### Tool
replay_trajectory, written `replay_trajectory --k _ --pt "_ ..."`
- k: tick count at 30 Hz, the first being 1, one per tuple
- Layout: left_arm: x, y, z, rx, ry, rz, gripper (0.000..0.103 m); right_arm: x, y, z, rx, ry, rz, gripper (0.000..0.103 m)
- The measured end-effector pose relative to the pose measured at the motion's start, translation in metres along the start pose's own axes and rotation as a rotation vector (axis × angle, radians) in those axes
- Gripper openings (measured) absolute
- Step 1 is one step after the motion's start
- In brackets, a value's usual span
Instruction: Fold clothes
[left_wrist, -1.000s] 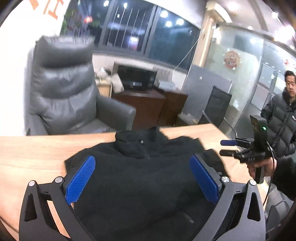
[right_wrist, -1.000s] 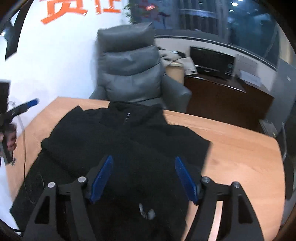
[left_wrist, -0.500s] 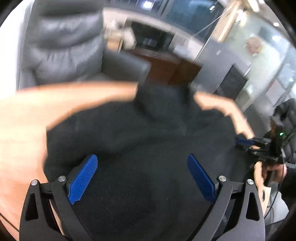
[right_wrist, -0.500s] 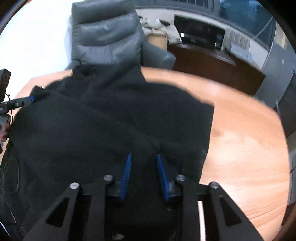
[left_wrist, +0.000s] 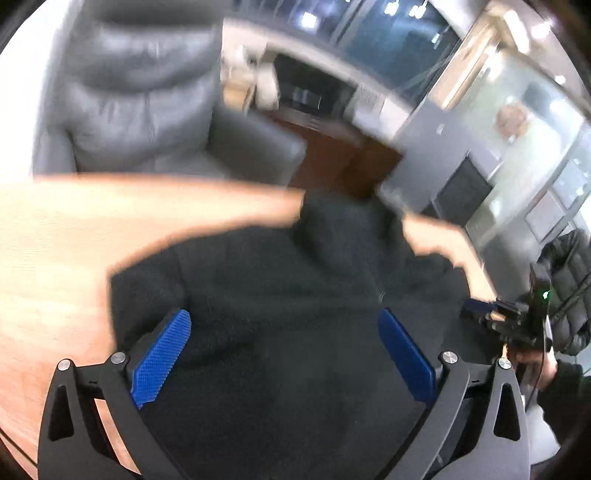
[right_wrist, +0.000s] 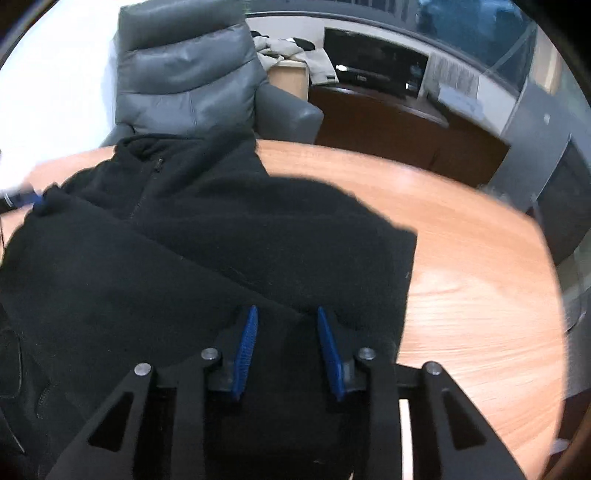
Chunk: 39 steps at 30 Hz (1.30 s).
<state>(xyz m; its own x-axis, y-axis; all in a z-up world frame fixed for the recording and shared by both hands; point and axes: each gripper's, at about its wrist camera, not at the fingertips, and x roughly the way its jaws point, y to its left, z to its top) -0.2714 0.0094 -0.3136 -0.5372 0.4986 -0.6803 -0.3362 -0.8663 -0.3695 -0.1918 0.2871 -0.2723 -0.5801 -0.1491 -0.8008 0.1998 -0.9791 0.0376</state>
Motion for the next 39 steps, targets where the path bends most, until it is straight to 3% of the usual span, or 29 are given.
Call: replay_trajectory --k 1,3,4,6,8,12,15,17,20,23,25,27,29,33,36,39 --pt "0.003 0.004 0.0 -0.01 0.008 0.024 0.103 -0.003 0.0 0.0 0.0 -0.006 -0.005 0.058" --pt "0.027 0.016 -0.009 -0.058 0.111 0.027 0.103 -0.003 0.002 -0.003 0.001 0.003 -0.009 0.073" --pt "0.038 0.019 -0.015 -0.063 0.151 0.027 0.102 0.0 0.002 -0.008 0.001 0.019 -0.009 0.073" --pt "0.039 0.01 -0.02 0.012 0.129 0.061 0.102 0.012 -0.008 -0.024 0.01 0.09 -0.031 0.069" --pt "0.041 0.003 -0.024 0.048 0.138 0.094 0.103 0.005 -0.017 -0.037 0.034 0.048 -0.029 0.068" --pt "0.009 -0.003 -0.027 0.014 0.078 0.045 0.102 -0.018 -0.025 -0.04 0.072 0.033 -0.053 0.068" --pt "-0.031 -0.021 -0.041 0.061 0.033 -0.015 0.103 -0.032 -0.027 -0.045 0.079 0.016 -0.037 0.071" --pt "-0.034 -0.031 -0.056 0.105 0.054 -0.023 0.103 -0.03 -0.027 -0.051 0.09 0.034 -0.03 0.071" --pt "-0.022 -0.034 -0.078 0.182 0.091 0.024 0.102 -0.027 -0.027 -0.061 0.107 0.061 -0.018 0.071" --pt "-0.018 -0.042 -0.083 0.225 0.077 0.072 0.102 -0.025 -0.027 -0.071 0.124 0.088 -0.007 0.071" --pt "-0.018 -0.049 -0.085 0.248 0.08 0.102 0.103 -0.023 -0.027 -0.077 0.135 0.106 0.0 0.081" --pt "-0.035 -0.053 -0.081 0.225 0.063 0.077 0.103 -0.022 -0.026 -0.083 0.145 0.122 0.008 0.083" --pt "-0.053 -0.057 -0.079 0.198 0.042 0.043 0.103 -0.021 -0.02 -0.08 0.132 0.119 0.019 0.081" --pt "-0.05 -0.053 -0.1 0.232 0.102 0.06 0.103 -0.019 -0.006 -0.075 0.105 0.114 0.042 0.081" --pt "-0.044 -0.052 -0.112 0.288 0.093 0.095 0.103 -0.018 0.004 -0.07 0.086 0.109 0.058 0.081" --pt "-0.043 -0.046 -0.112 0.262 0.078 0.085 0.102 -0.016 0.014 -0.066 0.066 0.105 0.075 0.074"
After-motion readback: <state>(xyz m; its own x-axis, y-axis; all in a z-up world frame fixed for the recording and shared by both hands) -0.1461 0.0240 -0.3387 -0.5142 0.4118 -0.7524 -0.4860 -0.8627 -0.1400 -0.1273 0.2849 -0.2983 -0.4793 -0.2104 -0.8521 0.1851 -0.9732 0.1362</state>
